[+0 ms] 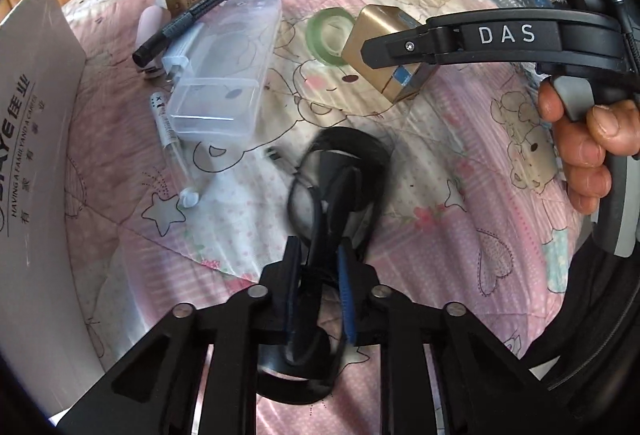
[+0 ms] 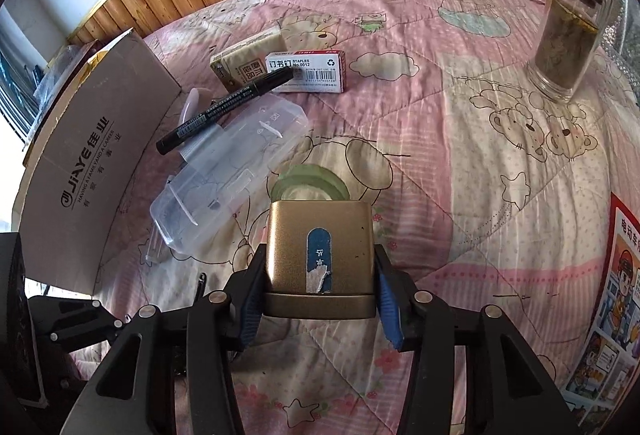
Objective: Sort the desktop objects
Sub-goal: 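Carry the black eyeglasses with the left tool while the right tool carries the gold box toward the cardboard box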
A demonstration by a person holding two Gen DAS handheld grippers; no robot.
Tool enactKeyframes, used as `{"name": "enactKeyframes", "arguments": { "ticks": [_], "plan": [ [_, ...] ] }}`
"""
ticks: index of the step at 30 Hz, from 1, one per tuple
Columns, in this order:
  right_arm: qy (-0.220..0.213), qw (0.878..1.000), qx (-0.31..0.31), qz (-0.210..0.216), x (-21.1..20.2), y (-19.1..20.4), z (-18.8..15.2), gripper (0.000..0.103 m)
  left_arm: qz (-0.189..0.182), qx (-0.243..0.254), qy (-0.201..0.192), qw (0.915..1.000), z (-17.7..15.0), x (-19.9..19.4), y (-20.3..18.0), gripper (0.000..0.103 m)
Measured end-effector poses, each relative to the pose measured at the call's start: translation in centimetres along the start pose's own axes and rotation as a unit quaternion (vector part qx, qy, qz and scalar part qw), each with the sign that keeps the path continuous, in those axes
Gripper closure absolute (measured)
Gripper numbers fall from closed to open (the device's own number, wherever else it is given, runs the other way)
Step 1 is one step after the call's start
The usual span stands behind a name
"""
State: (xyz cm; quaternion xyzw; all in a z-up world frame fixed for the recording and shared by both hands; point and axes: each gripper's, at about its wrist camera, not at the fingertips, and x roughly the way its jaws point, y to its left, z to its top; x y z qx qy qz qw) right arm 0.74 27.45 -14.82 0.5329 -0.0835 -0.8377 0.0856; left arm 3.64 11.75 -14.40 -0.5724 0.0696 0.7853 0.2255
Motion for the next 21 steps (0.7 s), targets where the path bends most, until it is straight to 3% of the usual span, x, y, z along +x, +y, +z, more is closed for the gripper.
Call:
{"name": "enactKeyframes", "arguments": {
  "ticks": [13, 21],
  "plan": [
    [-0.029, 0.999, 0.026, 0.024, -2.3, -1.5, -1.0, 0.054, -0.031, -0.08, -0.055, 0.9948, 1.0, -4.7, 3.5, 0.087],
    [-0.056, 0.998, -0.01, 0.014, -3.9, 1.9, 0.3, 0.054, -0.056, -0.121, -0.104, 0.9855, 3.2, -7.7, 5.4, 0.087]
  ]
}}
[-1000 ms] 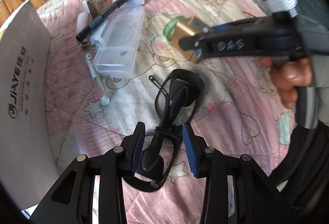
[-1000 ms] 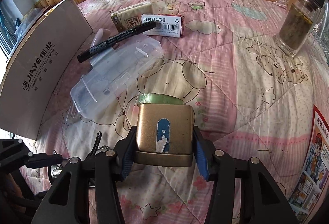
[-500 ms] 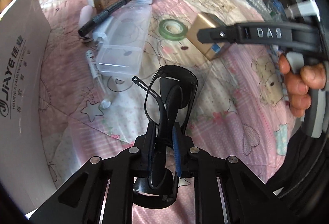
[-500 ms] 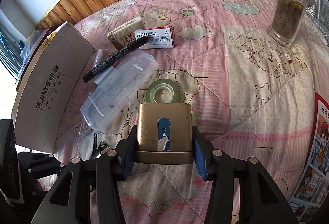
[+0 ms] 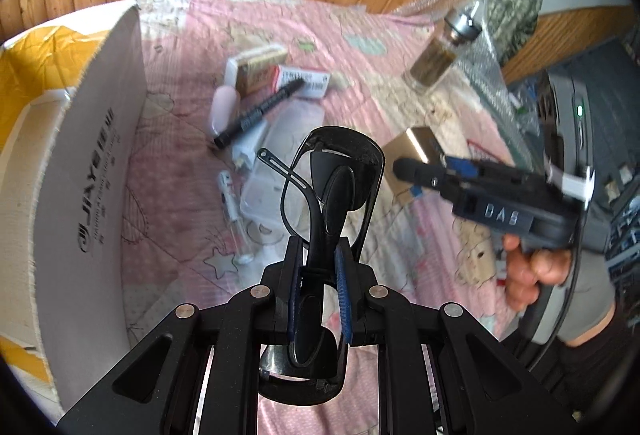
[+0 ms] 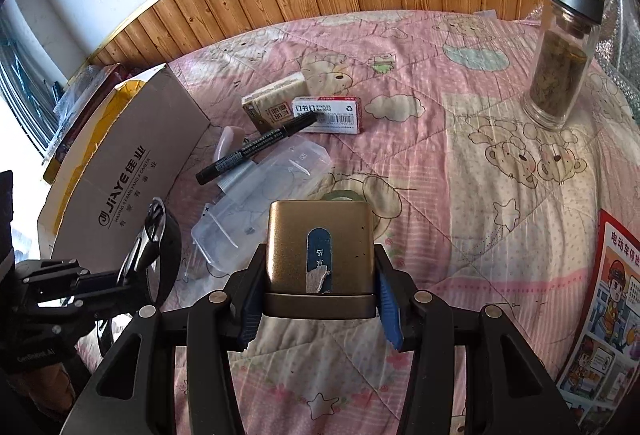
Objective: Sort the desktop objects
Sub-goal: 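Carry the black eyeglasses with the left tool while the right tool carries the gold box toward the cardboard box, then lower the eyeglasses with the left tool while the right tool lowers the gold box into the cardboard box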
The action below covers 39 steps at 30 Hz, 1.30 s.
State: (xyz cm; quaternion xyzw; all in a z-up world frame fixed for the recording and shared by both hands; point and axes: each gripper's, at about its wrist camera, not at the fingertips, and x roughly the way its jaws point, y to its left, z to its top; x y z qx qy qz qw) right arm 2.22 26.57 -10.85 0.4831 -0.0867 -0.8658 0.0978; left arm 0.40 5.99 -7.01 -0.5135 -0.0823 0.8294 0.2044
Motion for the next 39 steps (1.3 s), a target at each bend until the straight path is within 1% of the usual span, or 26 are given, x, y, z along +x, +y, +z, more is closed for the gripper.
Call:
{"name": "enactKeyframes", "arguments": {
  "ticks": [3, 8, 18, 26, 37, 39],
  "plan": [
    [-0.013, 1.0, -0.01, 0.0, -0.6, 1.2, 0.5, 0.053, -0.007, -0.016, -0.021, 0.9996, 0.9, -1.5, 0.6, 0.087],
    [-0.023, 0.999, -0.023, 0.004, -1.1, 2.8, 0.9, 0.054, -0.007, -0.032, -0.054, 0.998, 2.0, -4.1, 1.8, 0.087],
    [-0.046, 0.997, -0.054, 0.024, -2.6, 6.8, 1.8, 0.053, 0.004, -0.056, -0.079, 0.9953, 3.6, -6.9, 3.7, 0.087],
    [-0.068, 0.994, -0.084, 0.031, -3.6, 10.4, 2.3, 0.053, 0.017, -0.068, -0.102, 0.9923, 4.4, -9.3, 5.5, 0.087],
    [-0.07, 0.991, -0.106, 0.041, -3.2, 13.9, 2.5, 0.053, 0.061, -0.086, -0.124, 0.9867, 5.2, -11.5, 9.1, 0.087],
    [-0.069, 0.991, -0.108, 0.04, -3.0, 14.4, 2.6, 0.053, 0.078, -0.084, -0.125, 0.9855, 5.2, -11.7, 9.6, 0.087]
  ]
}}
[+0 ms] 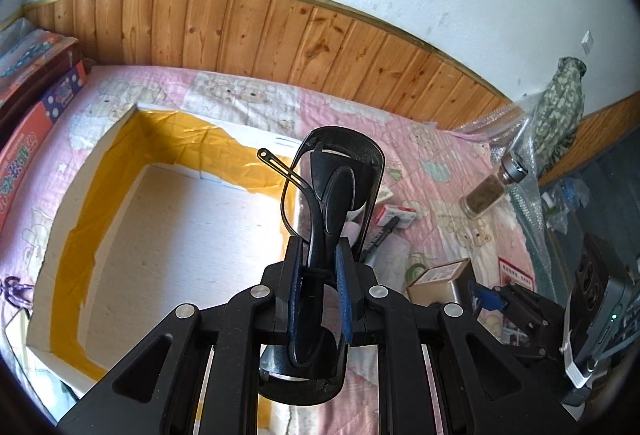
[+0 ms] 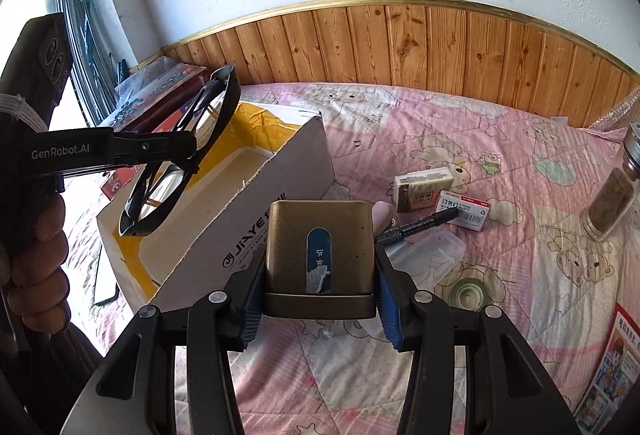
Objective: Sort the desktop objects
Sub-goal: 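Lower the eyeglasses with the left tool while the right tool lowers the gold box into the cardboard box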
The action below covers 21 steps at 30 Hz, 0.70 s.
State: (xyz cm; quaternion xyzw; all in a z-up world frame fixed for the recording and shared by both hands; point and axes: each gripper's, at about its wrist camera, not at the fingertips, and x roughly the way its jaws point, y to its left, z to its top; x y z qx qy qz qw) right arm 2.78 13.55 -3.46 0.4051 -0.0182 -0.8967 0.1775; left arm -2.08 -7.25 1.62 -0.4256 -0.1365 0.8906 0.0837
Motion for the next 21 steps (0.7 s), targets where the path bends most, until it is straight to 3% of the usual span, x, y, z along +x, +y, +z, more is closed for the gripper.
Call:
{"name": "enactKeyframes", "arguments": {
  "ticks": [21],
  "plan": [
    [0.008, 0.999, -0.029, 0.025, 2.1, 7.6, 4.7, 0.053, 0.082, -0.014, -0.015, 0.9964, 1.6, -0.8, 6.8, 0.087]
  ]
}}
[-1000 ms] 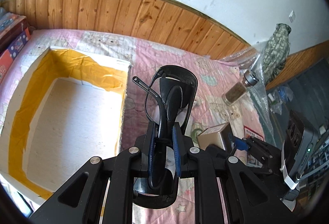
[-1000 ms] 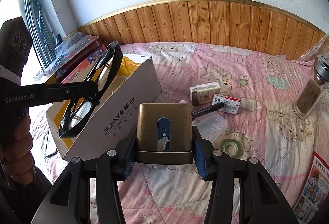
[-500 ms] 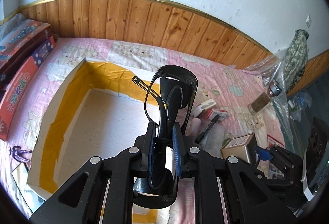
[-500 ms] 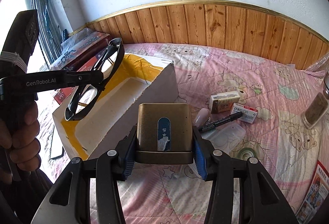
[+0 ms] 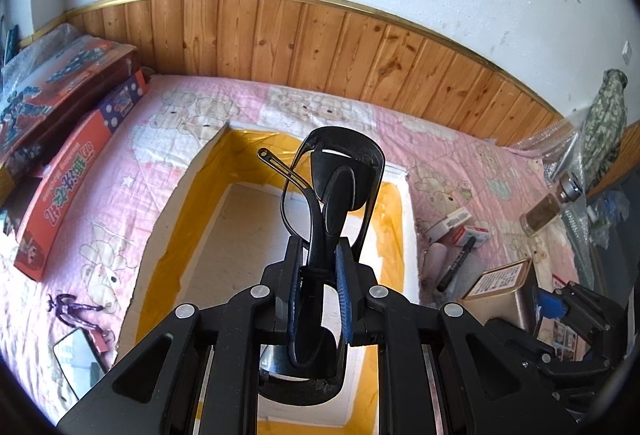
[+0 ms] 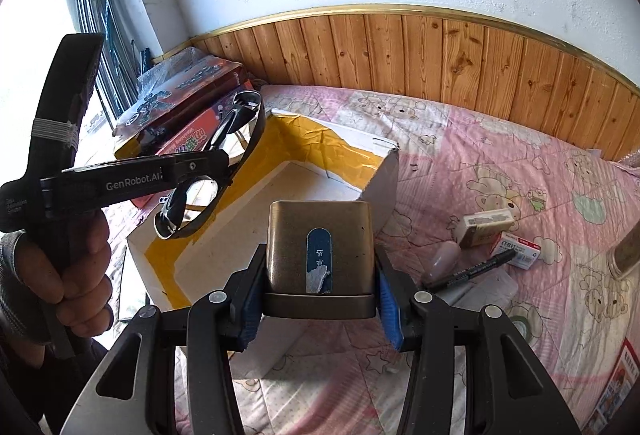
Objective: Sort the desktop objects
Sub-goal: 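Lower the eyeglasses with the left tool while the right tool lowers the gold box into the cardboard box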
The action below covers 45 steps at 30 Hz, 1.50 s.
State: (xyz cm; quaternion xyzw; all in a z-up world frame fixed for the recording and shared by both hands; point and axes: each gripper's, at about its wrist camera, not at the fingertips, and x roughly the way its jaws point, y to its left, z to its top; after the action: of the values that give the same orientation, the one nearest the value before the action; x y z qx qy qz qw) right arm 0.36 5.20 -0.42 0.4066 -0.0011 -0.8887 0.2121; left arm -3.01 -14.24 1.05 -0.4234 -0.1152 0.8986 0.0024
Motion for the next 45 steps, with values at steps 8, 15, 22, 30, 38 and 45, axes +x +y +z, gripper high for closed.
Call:
{"name": "enactKeyframes", "arguments": {
  "ticks": [8, 15, 22, 30, 38, 45],
  "plan": [
    [0.01, 0.999, -0.033, 0.002, 1.8, 2.7, 2.0, 0.053, 0.01, -0.016, 0.013, 0.9997, 0.7, 1.6, 1.7, 0.087],
    [0.027, 0.998, -0.055, -0.002, 3.8, 3.5, 3.6, 0.053, 0.022, -0.033, 0.029, 0.9988, 1.4, 3.5, 2.9, 0.087],
    [0.054, 0.996, -0.069, -0.007, 6.4, 3.6, 5.1, 0.053, 0.032, -0.045, 0.049, 0.9973, 2.0, 5.9, 3.7, 0.087],
    [0.093, 0.99, -0.105, -0.015, 10.5, 3.6, 6.3, 0.053, 0.037, -0.077, 0.078, 0.9933, 2.5, 8.5, 5.7, 0.087],
    [0.139, 0.977, -0.155, -0.033, 14.7, 3.4, 6.5, 0.053, 0.022, -0.098, 0.113, 0.9885, 2.7, 11.5, 5.9, 0.087],
    [0.192, 0.962, -0.185, -0.06, 18.7, 2.3, 7.0, 0.053, -0.008, -0.144, 0.155, 0.9773, 2.2, 14.7, 7.5, 0.087]
  ]
}}
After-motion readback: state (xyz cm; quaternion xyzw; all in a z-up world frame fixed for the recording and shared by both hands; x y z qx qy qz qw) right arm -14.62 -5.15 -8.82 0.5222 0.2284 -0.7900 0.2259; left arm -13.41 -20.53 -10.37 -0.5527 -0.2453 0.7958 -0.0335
